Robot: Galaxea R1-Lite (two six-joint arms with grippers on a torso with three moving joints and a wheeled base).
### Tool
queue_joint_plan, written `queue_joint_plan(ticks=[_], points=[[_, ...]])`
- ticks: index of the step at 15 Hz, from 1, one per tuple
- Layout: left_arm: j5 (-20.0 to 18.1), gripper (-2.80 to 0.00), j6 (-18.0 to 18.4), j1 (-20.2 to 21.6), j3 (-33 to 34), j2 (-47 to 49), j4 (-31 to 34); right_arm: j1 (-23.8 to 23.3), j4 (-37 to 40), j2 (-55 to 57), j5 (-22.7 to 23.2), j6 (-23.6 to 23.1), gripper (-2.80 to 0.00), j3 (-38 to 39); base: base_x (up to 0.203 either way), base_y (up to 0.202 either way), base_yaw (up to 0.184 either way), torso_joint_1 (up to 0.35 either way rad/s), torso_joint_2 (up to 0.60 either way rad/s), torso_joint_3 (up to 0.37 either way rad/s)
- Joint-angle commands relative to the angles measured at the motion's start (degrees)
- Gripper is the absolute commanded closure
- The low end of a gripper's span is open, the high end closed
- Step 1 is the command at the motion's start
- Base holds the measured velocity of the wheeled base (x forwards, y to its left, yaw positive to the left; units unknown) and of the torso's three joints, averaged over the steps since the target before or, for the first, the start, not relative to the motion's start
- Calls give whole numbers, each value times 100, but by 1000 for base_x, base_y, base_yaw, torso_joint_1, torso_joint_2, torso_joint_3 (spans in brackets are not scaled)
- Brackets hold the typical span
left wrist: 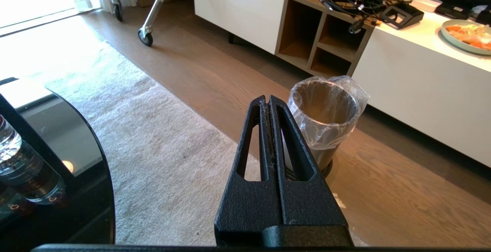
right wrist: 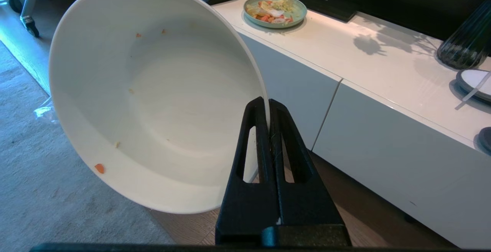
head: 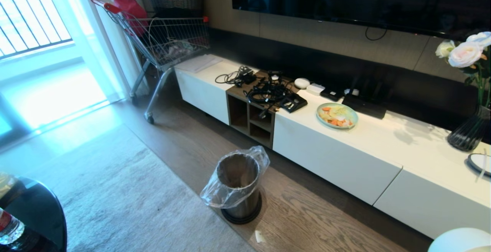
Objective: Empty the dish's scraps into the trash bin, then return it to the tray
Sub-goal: Put the bowl back to the table
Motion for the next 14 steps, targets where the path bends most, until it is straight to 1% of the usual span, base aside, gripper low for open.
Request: queue_joint_plan(ticks=[1, 14], points=[[2, 0, 6, 0, 0, -2, -2, -2, -1, 7, 4, -4, 0, 0, 0, 0, 0, 0, 0, 0], [2, 0, 6, 0, 0, -1, -2, -2, -1, 7, 4, 5, 0, 0, 0, 0, 0, 0, 0, 0]])
